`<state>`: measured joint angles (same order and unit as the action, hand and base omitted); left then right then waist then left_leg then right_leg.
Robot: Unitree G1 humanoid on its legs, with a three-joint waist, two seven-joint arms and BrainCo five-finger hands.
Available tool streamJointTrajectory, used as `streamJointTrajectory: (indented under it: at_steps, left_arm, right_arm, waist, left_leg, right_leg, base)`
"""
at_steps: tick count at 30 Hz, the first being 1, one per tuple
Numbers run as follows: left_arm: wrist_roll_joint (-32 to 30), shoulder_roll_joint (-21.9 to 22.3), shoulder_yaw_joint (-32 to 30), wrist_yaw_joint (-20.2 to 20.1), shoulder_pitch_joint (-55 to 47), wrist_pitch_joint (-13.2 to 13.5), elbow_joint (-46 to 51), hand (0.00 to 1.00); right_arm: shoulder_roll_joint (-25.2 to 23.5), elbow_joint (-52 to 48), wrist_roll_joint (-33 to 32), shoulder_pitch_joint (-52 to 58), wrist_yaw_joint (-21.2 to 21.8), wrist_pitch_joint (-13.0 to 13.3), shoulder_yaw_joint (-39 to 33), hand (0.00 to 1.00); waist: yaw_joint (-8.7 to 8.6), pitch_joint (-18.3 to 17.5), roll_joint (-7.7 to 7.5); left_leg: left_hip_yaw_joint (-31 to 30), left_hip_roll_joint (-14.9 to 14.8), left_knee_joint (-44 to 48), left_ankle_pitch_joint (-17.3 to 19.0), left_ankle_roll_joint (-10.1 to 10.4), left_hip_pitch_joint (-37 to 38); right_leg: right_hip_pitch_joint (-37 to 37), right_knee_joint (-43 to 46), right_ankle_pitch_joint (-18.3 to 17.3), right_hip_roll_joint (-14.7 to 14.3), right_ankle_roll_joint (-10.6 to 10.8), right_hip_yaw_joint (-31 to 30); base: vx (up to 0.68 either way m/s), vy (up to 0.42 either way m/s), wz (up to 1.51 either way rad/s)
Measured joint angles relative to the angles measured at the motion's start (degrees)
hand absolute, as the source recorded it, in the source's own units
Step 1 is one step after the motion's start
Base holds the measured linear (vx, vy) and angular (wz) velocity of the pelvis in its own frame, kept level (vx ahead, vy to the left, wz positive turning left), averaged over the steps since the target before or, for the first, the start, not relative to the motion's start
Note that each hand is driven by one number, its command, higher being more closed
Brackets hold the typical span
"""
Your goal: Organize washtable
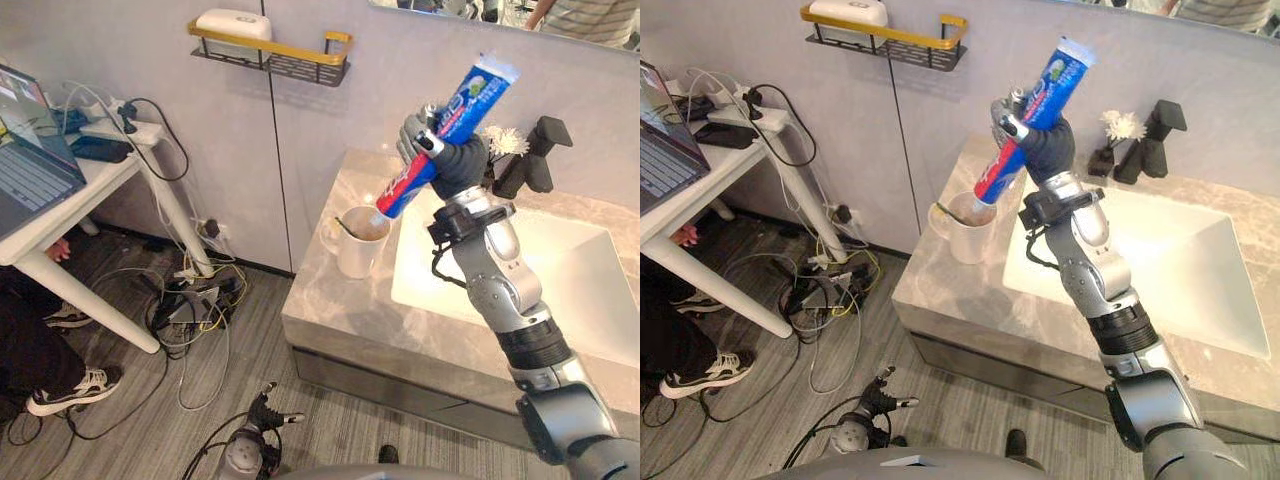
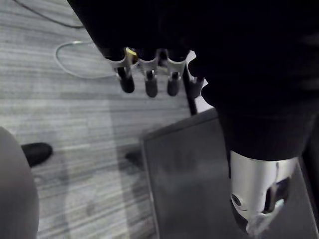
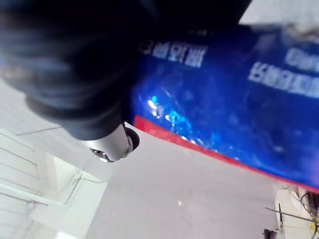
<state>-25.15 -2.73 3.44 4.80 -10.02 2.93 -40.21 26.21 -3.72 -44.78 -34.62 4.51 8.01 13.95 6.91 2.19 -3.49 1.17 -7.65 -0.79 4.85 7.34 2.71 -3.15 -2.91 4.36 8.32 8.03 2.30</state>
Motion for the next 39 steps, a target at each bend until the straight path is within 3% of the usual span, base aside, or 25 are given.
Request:
streamJointTrajectory:
  at_steps: [11, 27, 39]
  left_arm:
    - [0.66, -0.19, -0.04, -0.69, 1.58, 0.04, -2.4, 0.0]
    - [2.42, 0.01, -0.8, -0.68, 2.54, -0.05, -2.53, 0.0]
    - [2.51, 0.28, -1.27, -0.15, 2.66, -0.21, -2.55, 0.0]
  right_arm:
    - [1.99, 3.93, 3.32, -6.74, -0.13, -0.79, 2.49, 1.0]
    - [2.97, 6.35, 9.89, -11.22, -0.75, -1.24, 4.35, 1.0]
    - [2.9, 8.21, 11.09, -11.2, -1.09, -2.31, 4.35, 1.0]
  waist:
    - [0.16, 0.48, -0.64]
    - [0.31, 3.04, 0.25]
    - [0.43, 3.28, 0.63]
  left_leg:
    - [-0.01, 0.0, -0.17, 0.0, 0.0, -0.39]
    - [-0.19, -0.03, -0.04, 0.0, 0.0, -1.09]
    - [-0.42, -0.03, 0.23, 0.0, 0.0, -2.05]
  right_leg:
    - [-0.46, -0.01, 0.0, -0.01, 0.0, 0.01]
    - [-1.01, -0.03, 0.0, -0.04, 0.0, 0.08]
    - [-1.74, -0.02, 0.01, -0.01, -0.01, 0.25]
  base:
    - [0.0, 0.0, 0.0]
    - [0.0, 0.0, 0.0]
    - [0.0, 0.0, 0.0]
